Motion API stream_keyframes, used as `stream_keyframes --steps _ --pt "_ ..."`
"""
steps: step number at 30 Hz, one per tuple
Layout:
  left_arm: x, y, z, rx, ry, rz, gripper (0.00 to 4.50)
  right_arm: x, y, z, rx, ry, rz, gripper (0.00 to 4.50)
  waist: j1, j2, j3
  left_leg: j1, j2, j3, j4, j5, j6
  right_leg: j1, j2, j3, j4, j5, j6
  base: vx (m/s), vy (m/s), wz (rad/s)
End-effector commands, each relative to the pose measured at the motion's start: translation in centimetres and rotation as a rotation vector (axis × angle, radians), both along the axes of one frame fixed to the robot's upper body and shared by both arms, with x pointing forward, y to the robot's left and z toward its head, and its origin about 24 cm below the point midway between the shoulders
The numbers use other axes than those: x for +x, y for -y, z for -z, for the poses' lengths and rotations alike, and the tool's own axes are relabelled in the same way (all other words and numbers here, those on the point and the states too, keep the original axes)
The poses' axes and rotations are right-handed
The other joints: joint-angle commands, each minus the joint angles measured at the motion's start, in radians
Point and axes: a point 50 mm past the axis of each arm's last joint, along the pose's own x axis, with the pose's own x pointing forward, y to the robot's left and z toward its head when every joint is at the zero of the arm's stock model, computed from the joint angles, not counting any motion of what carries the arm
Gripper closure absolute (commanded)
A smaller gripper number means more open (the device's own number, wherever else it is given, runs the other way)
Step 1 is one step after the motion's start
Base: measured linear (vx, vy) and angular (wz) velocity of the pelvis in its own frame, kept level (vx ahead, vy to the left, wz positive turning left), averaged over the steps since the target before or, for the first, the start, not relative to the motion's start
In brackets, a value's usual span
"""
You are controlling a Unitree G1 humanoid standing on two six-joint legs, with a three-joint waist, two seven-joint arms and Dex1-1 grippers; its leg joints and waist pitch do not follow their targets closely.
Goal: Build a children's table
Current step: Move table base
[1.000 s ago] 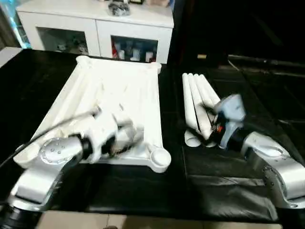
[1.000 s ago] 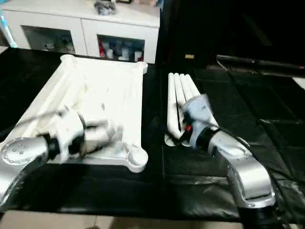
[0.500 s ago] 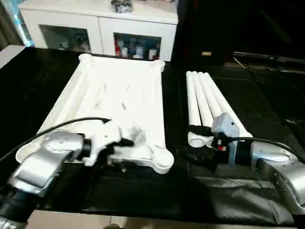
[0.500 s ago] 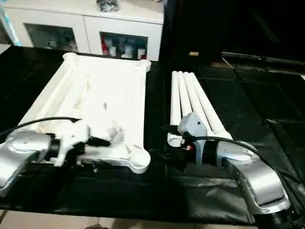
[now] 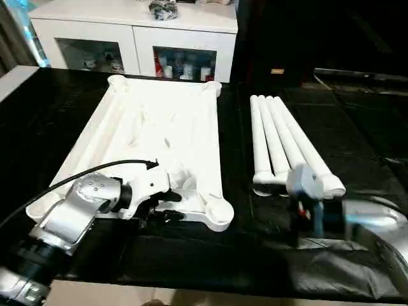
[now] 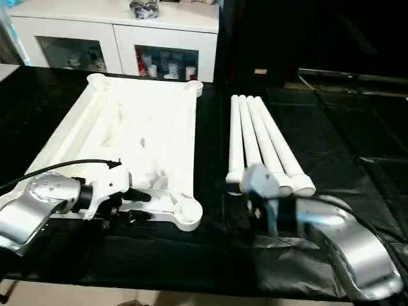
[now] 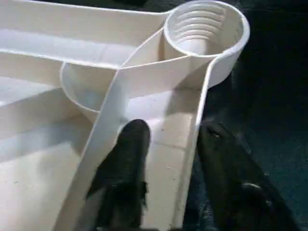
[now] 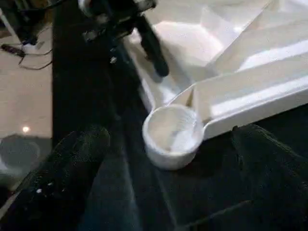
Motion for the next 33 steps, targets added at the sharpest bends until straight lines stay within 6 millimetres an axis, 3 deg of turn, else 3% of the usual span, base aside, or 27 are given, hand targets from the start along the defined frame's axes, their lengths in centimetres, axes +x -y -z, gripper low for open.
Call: stream_keyframes --steps 1,6,19,25,28,29,31,32,33 --pt "0.4 0.4 -0.4 0.005 0.014 0.029 2.87 -0.5 -0.2 -0.3 -0.020 0.020 -0.045 0.00 0.005 0.013 -0.059 0.026 0.067 -0.027 -0.069 -0.208 0.010 0.032 -0.096 0.051 -0.078 -0.076 -0.230 0.000 0.000 0.00" --pt "0.2 0.6 -0.5 0.003 -0.023 0.067 3.33 -0.7 0.0 -0.2 -0.040 0.007 -0.059 0.00 0.004 0.016 -0.059 0.028 0.069 -0.029 -0.070 -0.222 0.005 0.030 -0.095 0.051 -0.081 -0.114 -0.223 0.000 0.000 0.00" --pt "0.1 0.2 0.2 0.076 -0.029 0.071 4.35 -1.1 0.0 -0.1 -0.050 -0.023 -0.097 1.03 0.002 0.014 -0.060 0.026 0.069 -0.029 -0.069 -0.208 0.019 0.031 -0.095 0.050 -0.079 -0.089 -0.235 0.000 0.000 0.00" --pt "0.1 -0.3 0.7 0.130 -0.016 0.038 4.50 -1.0 -0.1 -0.1 -0.051 -0.020 -0.097 1.48 -0.003 0.015 -0.060 0.025 0.068 -0.028 -0.069 -0.208 0.021 0.031 -0.096 0.050 -0.079 -0.097 -0.234 0.000 0.000 0.00" --pt "0.7 -0.1 0.6 0.047 -0.028 -0.115 4.50 -0.5 -0.2 -0.3 -0.027 -0.010 -0.069 1.80 -0.004 0.012 -0.059 0.025 0.068 -0.027 -0.068 -0.210 0.018 0.030 -0.096 0.050 -0.079 -0.110 -0.240 0.000 0.000 0.00" --pt "0.9 0.0 0.5 0.033 -0.020 -0.138 4.50 -0.4 -0.2 -0.3 -0.024 -0.006 -0.064 1.92 -0.004 0.007 -0.059 0.023 0.068 -0.027 -0.067 -0.207 0.019 0.031 -0.097 0.049 -0.080 -0.118 -0.240 0.000 0.000 0.00" --pt "1.0 0.1 0.5 0.027 -0.009 -0.149 4.50 -0.3 -0.2 -0.3 -0.024 -0.003 -0.062 1.97 -0.007 0.009 -0.060 0.019 0.066 -0.029 -0.067 -0.190 0.024 0.035 -0.096 0.048 -0.080 -0.116 -0.232 0.000 0.000 0.00" --pt "1.1 0.2 0.4 0.023 0.007 -0.161 4.50 -0.2 -0.3 -0.2 -0.027 0.001 -0.061 2.01 -0.008 0.002 -0.060 0.018 0.066 -0.029 -0.067 -0.186 0.028 0.035 -0.095 0.047 -0.081 -0.115 -0.228 0.000 0.000 0.00" --pt "1.2 0.2 0.4 0.024 0.007 -0.164 4.50 -0.2 -0.4 -0.2 -0.027 0.003 -0.061 2.24 -0.009 0.005 -0.061 0.019 0.065 -0.028 -0.064 -0.179 0.033 0.034 -0.096 0.048 -0.080 -0.108 -0.228 0.000 0.000 0.00"
